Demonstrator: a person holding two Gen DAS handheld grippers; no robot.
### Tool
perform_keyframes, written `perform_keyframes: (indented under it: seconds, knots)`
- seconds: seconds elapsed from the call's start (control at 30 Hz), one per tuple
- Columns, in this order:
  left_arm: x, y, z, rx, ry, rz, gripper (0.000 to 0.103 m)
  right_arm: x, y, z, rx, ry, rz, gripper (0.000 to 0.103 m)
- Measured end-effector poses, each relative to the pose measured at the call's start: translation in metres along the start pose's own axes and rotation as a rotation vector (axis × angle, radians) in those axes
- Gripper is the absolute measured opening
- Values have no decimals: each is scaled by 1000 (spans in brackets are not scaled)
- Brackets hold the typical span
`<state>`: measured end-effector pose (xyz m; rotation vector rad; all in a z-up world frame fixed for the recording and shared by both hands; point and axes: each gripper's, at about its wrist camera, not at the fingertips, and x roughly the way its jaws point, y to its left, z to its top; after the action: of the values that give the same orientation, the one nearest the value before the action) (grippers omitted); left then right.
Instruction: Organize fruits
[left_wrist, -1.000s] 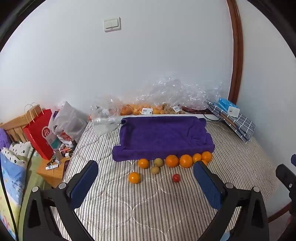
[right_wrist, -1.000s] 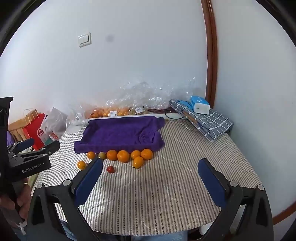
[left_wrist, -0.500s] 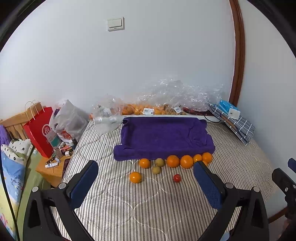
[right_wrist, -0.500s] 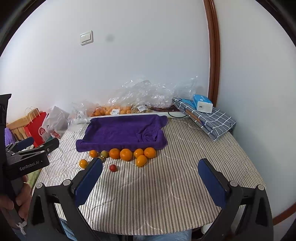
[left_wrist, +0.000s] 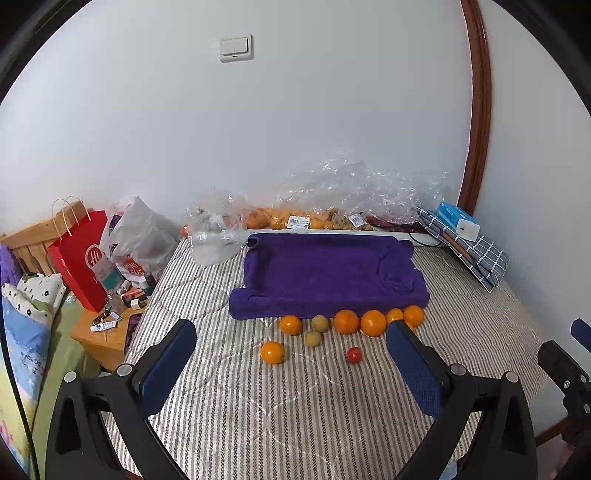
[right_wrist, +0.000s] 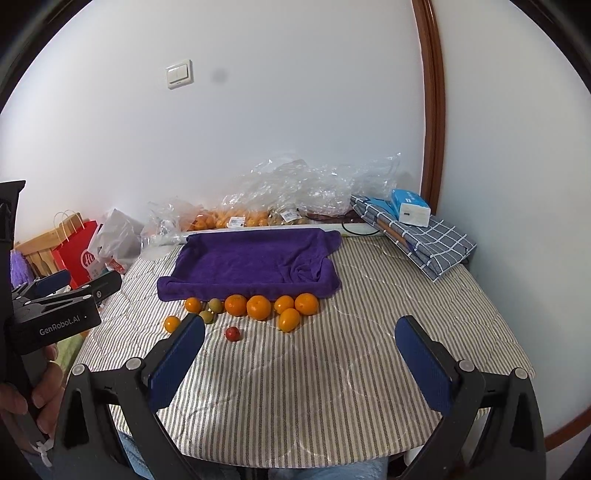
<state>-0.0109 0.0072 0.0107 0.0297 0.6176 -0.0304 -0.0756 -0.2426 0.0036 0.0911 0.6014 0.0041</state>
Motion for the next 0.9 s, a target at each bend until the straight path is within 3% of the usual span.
perform_keyframes:
  seconds: [0.9]
  knots:
    - [1, 9, 1, -28, 5, -13, 103, 0, 1, -2, 2, 2, 15, 101]
